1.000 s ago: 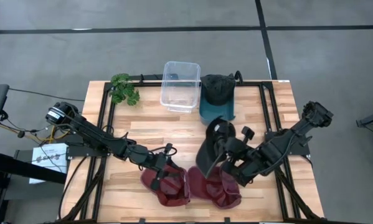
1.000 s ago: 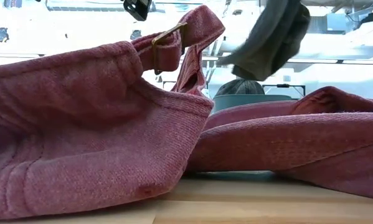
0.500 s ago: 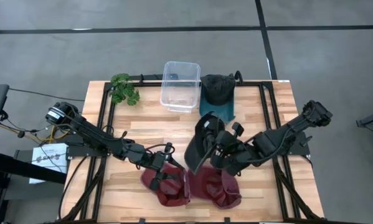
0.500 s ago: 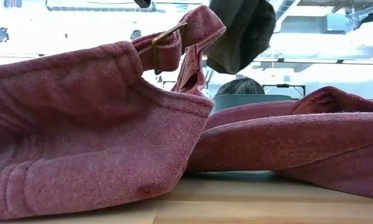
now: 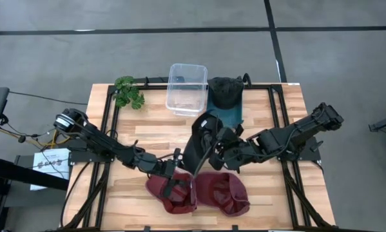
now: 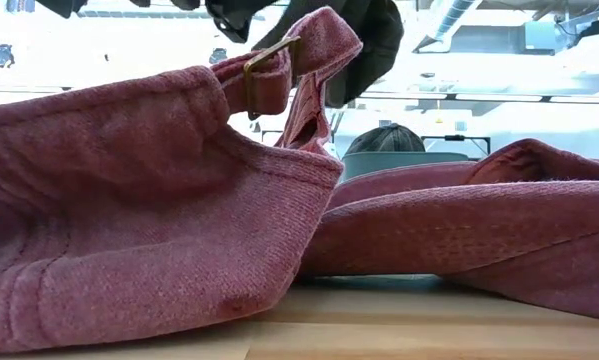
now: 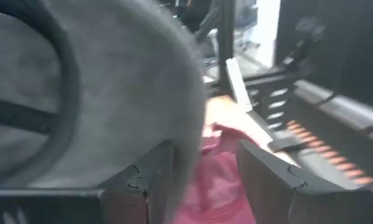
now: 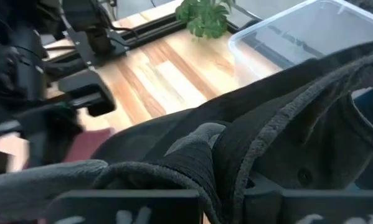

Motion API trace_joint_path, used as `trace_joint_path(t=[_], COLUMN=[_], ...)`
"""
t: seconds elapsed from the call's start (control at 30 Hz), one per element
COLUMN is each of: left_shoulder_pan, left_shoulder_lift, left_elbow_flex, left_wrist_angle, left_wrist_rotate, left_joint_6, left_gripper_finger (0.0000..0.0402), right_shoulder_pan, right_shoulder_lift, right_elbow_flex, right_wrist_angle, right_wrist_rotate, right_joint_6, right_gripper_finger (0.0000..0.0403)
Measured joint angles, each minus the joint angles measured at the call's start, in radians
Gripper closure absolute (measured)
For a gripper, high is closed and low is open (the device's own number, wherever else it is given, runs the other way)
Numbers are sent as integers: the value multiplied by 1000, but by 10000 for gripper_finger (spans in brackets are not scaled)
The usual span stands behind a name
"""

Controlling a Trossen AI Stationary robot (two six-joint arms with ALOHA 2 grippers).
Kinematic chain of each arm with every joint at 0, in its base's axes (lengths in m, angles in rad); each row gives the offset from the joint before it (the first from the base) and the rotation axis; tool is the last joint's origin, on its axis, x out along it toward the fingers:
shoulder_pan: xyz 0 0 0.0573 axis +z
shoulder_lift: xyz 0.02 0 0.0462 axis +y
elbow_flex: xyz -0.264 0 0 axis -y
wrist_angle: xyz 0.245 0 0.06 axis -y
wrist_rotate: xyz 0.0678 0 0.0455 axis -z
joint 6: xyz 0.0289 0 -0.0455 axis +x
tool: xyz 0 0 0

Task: Pick & Place hat
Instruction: Put the black cap into the blue bin

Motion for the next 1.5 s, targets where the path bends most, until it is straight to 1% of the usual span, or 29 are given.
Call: trace_joint_path(t=[0.2, 0.3, 0.43, 0.57, 0.7, 1.17, 1.3, 1.4, 1.5], left_shoulder_pan=[-1, 0, -1, -1, 0, 24, 30, 30, 31], left_shoulder_lift=[4, 4, 4, 4, 4, 4, 4, 4, -1], left_elbow_flex=[0, 0, 0, 0, 0, 0, 0, -1, 3], left_wrist_angle=[-4, -4, -4, -5, -10, -4, 7, 31, 117], left_wrist_rotate=[-142, -178, -224, -307, -391, -432, -432, -419, -383], left_joint_6=[136, 184, 193, 214, 217, 236, 232, 228, 222], left_gripper_finger=[227, 227, 227, 227, 227, 227, 227, 227, 227], right_shoulder_pan=[1, 1, 2, 2, 2, 3, 3, 3, 3], right_shoulder_lift=[0, 0, 0, 0, 0, -2, -2, -2, 2], right_elbow_flex=[0, 0, 0, 0, 0, 0, 0, 0, -1], right_wrist_angle=[7, 14, 14, 16, 23, 39, 43, 44, 41], right_wrist_rotate=[0, 0, 0, -3, -32, -162, -177, -181, -196], right_joint_6=[2, 2, 2, 9, 10, 21, 20, 20, 19], right_gripper_finger=[403, 403, 403, 403, 403, 403, 403, 403, 403])
